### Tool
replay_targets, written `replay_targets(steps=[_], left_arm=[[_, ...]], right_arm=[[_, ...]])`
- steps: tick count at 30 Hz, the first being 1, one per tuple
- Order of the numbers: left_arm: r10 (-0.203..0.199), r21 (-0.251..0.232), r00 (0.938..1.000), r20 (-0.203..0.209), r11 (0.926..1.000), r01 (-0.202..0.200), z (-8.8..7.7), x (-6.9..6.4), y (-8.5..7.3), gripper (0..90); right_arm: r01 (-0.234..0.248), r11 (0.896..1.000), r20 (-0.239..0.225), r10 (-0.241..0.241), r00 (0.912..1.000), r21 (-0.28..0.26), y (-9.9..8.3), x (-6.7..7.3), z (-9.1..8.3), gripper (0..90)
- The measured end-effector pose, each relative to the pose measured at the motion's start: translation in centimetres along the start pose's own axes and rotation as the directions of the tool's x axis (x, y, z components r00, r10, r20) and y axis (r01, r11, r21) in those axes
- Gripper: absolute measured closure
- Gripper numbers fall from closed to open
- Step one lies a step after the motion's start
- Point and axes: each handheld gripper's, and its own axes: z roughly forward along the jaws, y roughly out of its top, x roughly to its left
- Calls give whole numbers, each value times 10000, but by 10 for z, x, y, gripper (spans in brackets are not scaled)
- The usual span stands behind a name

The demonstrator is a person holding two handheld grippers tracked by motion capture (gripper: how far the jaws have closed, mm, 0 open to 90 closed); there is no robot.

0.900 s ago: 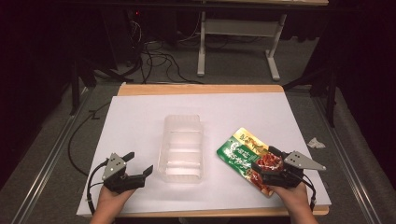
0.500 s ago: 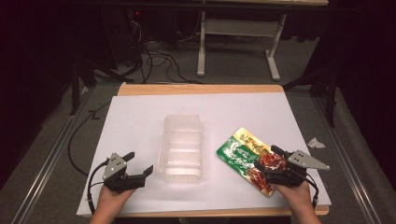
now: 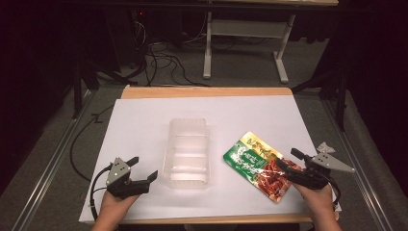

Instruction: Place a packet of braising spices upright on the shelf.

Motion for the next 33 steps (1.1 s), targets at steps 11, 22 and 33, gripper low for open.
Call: replay_targets(steps=[11,22,33], left_arm=[[57,101,10000,42,9999,-58,2,-1,-1,132],[136,230,9998,119,9996,-139,4,-2,-1,133],[121,206,9999,95,9997,-123,3,-2,-1,135]], right_arm=[[-1379,9819,874,1271,9880,1301,-15,-50,-3,441],[-2484,9280,1225,2222,9673,2777,-32,-71,5,541],[-2654,9137,1247,2378,9633,3078,-33,-71,6,654]])
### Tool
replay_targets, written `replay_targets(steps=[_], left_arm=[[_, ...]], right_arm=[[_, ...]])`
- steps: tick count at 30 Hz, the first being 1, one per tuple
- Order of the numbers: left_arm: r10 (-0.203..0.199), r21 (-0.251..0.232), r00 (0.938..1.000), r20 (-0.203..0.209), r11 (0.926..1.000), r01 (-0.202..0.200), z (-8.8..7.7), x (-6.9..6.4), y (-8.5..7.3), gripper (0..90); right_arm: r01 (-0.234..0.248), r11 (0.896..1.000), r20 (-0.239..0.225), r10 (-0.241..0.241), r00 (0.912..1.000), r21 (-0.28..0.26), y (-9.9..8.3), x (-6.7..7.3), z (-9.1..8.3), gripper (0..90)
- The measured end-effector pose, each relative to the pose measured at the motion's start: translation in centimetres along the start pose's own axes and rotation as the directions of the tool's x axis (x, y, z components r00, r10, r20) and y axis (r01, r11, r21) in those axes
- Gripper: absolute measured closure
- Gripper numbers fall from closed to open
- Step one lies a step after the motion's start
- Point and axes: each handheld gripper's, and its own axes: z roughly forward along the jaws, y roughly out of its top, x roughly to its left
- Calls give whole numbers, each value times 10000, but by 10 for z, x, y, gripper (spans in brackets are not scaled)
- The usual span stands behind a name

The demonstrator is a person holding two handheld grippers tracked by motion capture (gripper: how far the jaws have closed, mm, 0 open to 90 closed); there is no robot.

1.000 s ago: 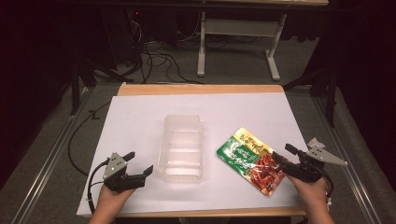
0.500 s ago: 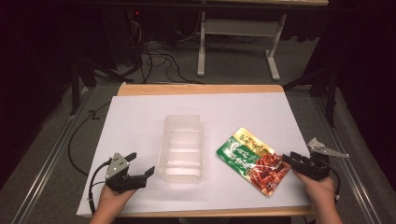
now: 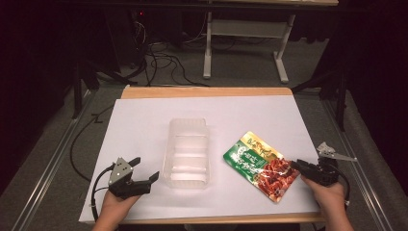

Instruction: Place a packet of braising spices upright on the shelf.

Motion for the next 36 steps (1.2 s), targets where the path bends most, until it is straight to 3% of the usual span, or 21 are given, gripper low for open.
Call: replay_targets(steps=[6,9,15,21,36], left_arm=[[-2,-31,10000,2,10000,2,0,1,0,135],[-7,-66,10000,-31,10000,7,-1,1,1,135],[6,-70,10000,-60,10000,-7,-3,2,1,136],[57,-149,10000,-65,9999,-58,-5,2,1,136],[132,-214,9999,-28,9997,-133,-4,0,3,136]], right_arm=[[38,10000,-25,-38,10000,-24,-2,-2,-6,847],[152,9999,-24,-152,9999,13,-2,0,-7,900],[762,9970,175,-764,9969,97,-1,11,-11,900],[778,9966,258,-785,9966,253,-10,18,-20,900],[785,9936,-432,-751,9962,811,-50,43,-46,900]])
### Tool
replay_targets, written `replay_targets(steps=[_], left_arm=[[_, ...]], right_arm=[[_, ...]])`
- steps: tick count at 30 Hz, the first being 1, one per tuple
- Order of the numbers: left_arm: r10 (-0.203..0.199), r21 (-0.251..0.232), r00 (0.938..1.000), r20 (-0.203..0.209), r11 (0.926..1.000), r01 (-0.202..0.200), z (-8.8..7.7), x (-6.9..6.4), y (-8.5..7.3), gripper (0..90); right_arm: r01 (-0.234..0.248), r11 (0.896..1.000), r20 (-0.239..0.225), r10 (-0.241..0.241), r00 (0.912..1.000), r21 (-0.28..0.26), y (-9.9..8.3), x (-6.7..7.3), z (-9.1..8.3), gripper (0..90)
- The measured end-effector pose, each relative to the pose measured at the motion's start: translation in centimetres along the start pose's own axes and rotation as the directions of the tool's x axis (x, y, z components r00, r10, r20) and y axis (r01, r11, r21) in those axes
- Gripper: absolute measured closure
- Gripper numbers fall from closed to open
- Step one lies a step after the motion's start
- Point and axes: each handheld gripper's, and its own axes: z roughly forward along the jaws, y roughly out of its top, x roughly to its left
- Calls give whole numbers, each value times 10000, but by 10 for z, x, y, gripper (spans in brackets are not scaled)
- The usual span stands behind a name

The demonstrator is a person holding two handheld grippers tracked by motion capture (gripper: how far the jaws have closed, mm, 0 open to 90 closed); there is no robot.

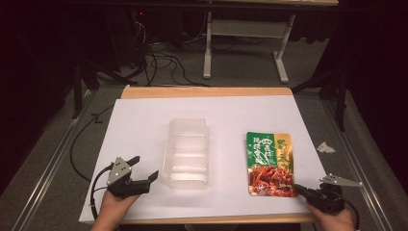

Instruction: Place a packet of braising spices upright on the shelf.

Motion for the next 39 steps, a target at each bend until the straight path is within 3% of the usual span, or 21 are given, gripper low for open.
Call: replay_targets(steps=[2,6,10,15,19,24,28,32,35,39], left_arm=[[10,-12,10000,0,10000,-10,0,0,0,136],[-35,-31,10000,12,10000,35,1,0,0,136],[21,33,10000,46,10000,-21,2,1,0,136],[-32,74,10000,11,10000,32,2,1,-1,136],[-73,51,10000,-43,10000,73,1,1,-1,136],[-169,61,9997,-172,9998,170,0,2,-1,136],[-150,32,9997,-173,9999,150,0,1,-2,136],[-124,70,9998,-161,9999,125,0,2,-2,136],[-131,56,9998,-138,9999,132,-1,2,-2,136],[-130,55,9998,-120,9999,131,-1,2,-3,136]], right_arm=[[-47,10000,123,47,9999,3,-3,2,-1,899],[-290,9991,409,303,9987,-323,-3,-3,-5,808],[-581,9962,403,607,9973,-643,4,-10,2,634],[-941,9865,369,999,9943,-1340,29,-22,19,491],[-1236,9771,231,1294,9913,-1732,48,-33,35,434],[-1649,9690,289,1730,9845,-1838,71,-49,62,410],[-1691,9657,502,1822,9820,-1972,83,-56,72,397],[-1950,9647,792,2114,9742,-1770,93,-63,81,379],[-2291,9609,571,2403,9690,-1553,97,-70,85,367],[-2445,9609,107,2479,9687,-1303,100,-74,87,392]])
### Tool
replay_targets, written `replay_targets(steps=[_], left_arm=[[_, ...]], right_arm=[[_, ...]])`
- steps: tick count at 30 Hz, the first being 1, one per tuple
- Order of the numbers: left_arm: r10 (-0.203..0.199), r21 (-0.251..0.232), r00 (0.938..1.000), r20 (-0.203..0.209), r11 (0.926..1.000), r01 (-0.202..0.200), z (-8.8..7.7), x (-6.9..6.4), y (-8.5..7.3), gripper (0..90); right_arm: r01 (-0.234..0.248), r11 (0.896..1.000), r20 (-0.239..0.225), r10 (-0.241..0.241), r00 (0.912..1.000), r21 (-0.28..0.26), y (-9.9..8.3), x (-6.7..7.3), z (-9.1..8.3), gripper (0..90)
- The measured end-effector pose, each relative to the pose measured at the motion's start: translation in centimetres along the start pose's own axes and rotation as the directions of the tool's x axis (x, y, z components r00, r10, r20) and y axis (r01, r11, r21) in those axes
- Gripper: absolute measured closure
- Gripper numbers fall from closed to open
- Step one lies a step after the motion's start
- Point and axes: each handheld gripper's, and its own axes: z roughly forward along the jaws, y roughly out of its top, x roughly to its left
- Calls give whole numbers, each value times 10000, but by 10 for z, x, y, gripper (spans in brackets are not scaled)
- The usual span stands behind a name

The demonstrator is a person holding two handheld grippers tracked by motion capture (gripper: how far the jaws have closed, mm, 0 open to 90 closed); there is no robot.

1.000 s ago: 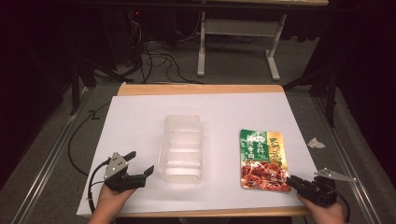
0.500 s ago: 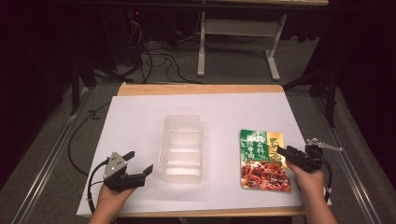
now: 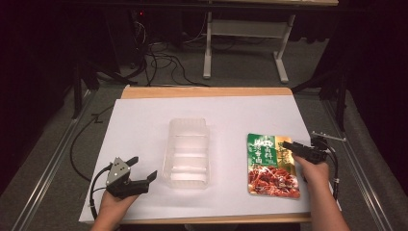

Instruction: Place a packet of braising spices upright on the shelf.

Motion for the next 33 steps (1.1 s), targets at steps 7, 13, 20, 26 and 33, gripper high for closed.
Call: replay_targets(steps=[7,13,20,26,33], left_arm=[[51,62,10000,17,10000,-51,1,-1,0,136],[17,74,10000,4,10000,-17,2,-1,0,136],[16,85,10000,42,10000,-17,2,-2,0,136],[42,148,9999,125,9999,-44,4,-3,0,137],[40,178,9998,174,9998,-43,5,-4,0,139]], right_arm=[[-298,9995,-706,306,9970,121,-2,-3,0,451],[-191,9995,-1393,154,9901,-253,-6,0,-6,510],[421,9990,-1745,-445,9836,-174,-9,11,-13,546],[72,9973,-1410,31,9900,726,-12,5,-4,500],[612,9964,-1522,-517,9870,583,-12,8,-7,676]])
